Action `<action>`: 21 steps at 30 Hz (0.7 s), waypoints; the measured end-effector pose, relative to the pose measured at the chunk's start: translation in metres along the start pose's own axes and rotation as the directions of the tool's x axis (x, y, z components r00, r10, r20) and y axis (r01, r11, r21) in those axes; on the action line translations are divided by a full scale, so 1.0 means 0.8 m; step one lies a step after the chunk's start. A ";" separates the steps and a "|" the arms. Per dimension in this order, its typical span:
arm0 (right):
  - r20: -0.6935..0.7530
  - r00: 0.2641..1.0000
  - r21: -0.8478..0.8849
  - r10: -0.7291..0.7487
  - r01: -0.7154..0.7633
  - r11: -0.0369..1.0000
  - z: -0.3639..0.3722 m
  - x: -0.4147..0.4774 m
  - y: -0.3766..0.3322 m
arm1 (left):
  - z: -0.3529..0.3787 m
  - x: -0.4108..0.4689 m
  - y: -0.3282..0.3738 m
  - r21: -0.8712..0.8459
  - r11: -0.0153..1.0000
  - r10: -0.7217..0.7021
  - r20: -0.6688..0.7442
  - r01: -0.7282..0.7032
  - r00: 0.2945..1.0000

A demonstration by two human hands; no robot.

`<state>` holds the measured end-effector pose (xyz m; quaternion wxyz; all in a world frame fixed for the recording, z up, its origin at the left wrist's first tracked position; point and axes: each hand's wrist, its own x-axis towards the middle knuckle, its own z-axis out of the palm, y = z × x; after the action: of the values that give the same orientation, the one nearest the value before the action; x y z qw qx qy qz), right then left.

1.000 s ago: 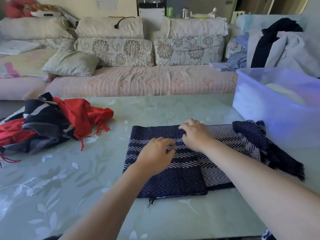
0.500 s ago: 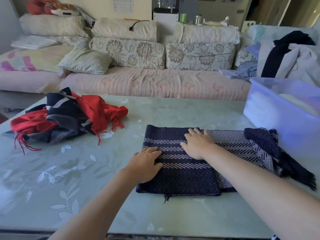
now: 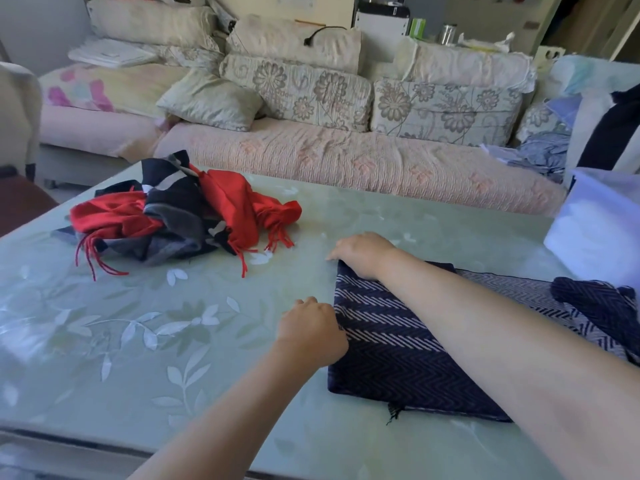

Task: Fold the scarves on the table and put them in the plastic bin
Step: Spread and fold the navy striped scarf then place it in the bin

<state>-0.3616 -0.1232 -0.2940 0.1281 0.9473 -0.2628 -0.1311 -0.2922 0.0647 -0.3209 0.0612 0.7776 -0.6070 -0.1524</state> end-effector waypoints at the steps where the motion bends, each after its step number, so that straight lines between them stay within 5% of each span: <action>1: 0.005 1.000 0.005 0.000 0.000 1.000 -0.001 0.003 0.000 | -0.001 -0.001 0.003 -0.042 0.999 0.004 -0.005 -0.004 1.000; 10: -0.144 0.959 0.378 0.243 -0.174 0.909 -0.013 0.026 0.009 | -0.025 -0.006 -0.007 -0.451 0.890 -0.031 -0.204 -0.066 0.978; 14: -0.237 0.929 0.478 0.283 -0.142 0.867 -0.030 0.053 -0.010 | -0.054 -0.005 -0.053 -0.344 0.938 -0.003 -0.155 -0.051 0.988; 21: -0.300 0.943 0.470 0.146 0.013 0.883 -0.071 0.130 -0.093 | -0.087 -0.005 -0.136 -0.097 0.973 -0.202 0.073 0.208 0.977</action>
<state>-0.2227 -0.1067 -0.2830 -0.0564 0.9488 -0.2945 0.0992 -0.1711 0.0902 -0.2846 0.0665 0.8266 -0.5162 -0.2139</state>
